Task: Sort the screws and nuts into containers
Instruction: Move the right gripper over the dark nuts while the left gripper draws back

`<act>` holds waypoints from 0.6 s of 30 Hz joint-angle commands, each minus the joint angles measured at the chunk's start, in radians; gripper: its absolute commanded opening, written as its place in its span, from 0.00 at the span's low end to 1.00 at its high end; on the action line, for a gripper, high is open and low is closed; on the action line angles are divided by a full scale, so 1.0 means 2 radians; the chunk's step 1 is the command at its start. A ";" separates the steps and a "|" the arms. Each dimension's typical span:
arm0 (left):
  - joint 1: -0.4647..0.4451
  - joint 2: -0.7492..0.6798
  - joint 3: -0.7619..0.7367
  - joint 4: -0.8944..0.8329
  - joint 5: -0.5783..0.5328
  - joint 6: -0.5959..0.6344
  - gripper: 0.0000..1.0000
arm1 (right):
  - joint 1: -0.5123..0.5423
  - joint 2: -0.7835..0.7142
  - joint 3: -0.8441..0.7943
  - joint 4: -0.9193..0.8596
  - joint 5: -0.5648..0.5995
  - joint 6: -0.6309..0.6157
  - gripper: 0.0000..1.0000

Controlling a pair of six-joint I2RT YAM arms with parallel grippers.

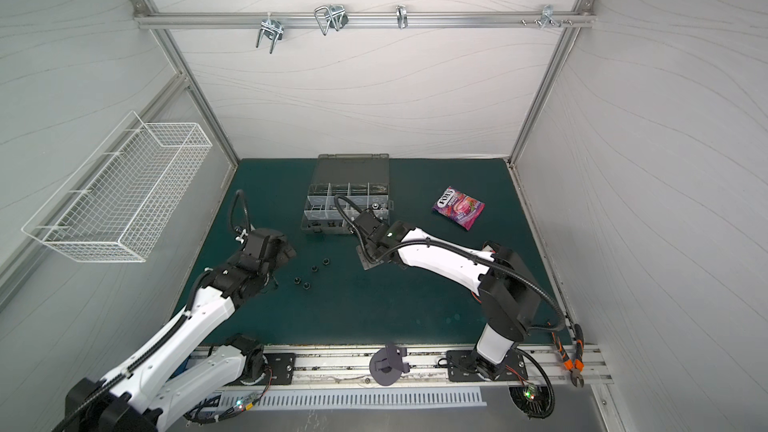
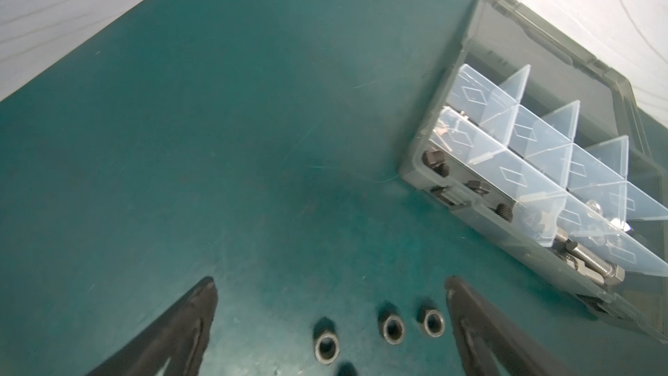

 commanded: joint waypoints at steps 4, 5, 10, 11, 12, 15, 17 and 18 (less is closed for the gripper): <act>0.003 -0.090 -0.038 -0.073 -0.036 -0.059 0.99 | 0.023 0.086 0.067 0.008 -0.064 -0.029 0.71; 0.003 -0.104 -0.042 -0.083 -0.036 -0.060 0.99 | 0.025 0.098 0.077 0.009 -0.077 -0.032 0.68; 0.003 -0.156 -0.051 -0.121 -0.042 -0.065 0.99 | 0.035 0.160 0.124 0.013 -0.102 -0.052 0.63; 0.003 -0.165 -0.053 -0.127 -0.042 -0.066 0.99 | 0.036 0.173 0.135 0.011 -0.104 -0.057 0.62; 0.003 -0.172 -0.056 -0.130 -0.041 -0.067 0.99 | 0.038 0.186 0.147 0.008 -0.106 -0.061 0.59; 0.003 -0.185 -0.064 -0.136 -0.032 -0.073 0.99 | 0.043 0.216 0.178 0.000 -0.105 -0.077 0.55; 0.003 -0.189 -0.068 -0.141 -0.024 -0.080 0.99 | 0.048 0.231 0.195 -0.001 -0.096 -0.087 0.55; 0.002 -0.189 -0.069 -0.143 -0.020 -0.083 0.99 | 0.049 0.235 0.199 -0.001 -0.094 -0.090 0.54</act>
